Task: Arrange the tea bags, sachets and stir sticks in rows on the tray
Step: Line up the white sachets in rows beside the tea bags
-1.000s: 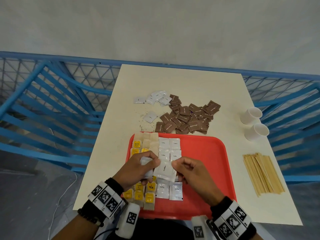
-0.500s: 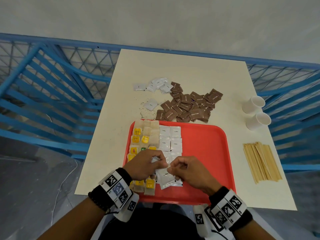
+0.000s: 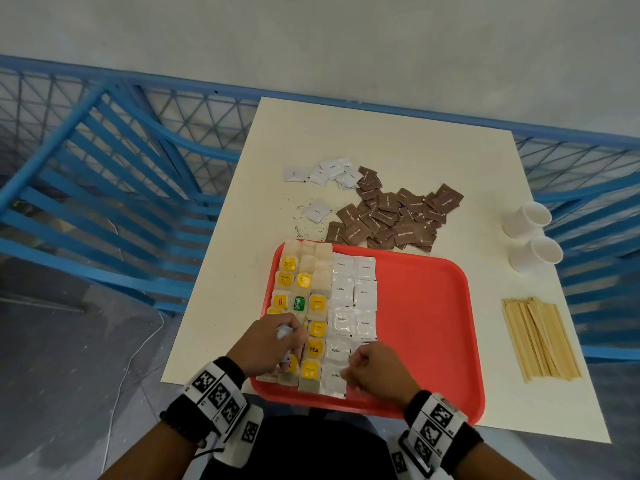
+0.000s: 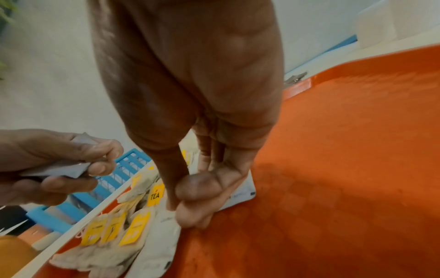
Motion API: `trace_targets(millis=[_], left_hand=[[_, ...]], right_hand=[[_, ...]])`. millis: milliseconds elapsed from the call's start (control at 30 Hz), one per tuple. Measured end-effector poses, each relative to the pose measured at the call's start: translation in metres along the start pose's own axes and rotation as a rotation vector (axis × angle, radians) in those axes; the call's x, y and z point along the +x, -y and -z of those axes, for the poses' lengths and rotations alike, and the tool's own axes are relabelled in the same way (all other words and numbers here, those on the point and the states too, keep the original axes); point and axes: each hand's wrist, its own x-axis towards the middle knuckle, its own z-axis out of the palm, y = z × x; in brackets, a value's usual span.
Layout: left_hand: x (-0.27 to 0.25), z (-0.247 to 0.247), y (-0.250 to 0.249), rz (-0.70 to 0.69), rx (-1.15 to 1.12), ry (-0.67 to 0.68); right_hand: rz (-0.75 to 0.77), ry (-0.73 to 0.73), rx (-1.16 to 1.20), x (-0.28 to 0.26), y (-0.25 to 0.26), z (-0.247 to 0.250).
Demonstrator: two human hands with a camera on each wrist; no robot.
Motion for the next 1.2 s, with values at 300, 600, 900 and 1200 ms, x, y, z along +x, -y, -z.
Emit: trace_targets(millis=[300,600,900,1200], left_hand=[[0.005,-0.001,-0.006,0.023,-0.14,0.023],[0.001,-0.022,-0.037,0.055,-0.729,0.143],[0.005,-0.027,-0.071,0.041,-0.563,0.01],[0.001,-0.031,-0.059,0.028,-0.226,0.102]], right_hand=[[-0.016,-0.042,-0.356,-0.005,0.015,0.006],[0.093,-0.12,0.356,-0.028,0.048,0.048],[0.186,-0.146,0.595,-0.045,0.048,0.059],[0.217,-0.263,0.55,-0.043,0.035,0.067]])
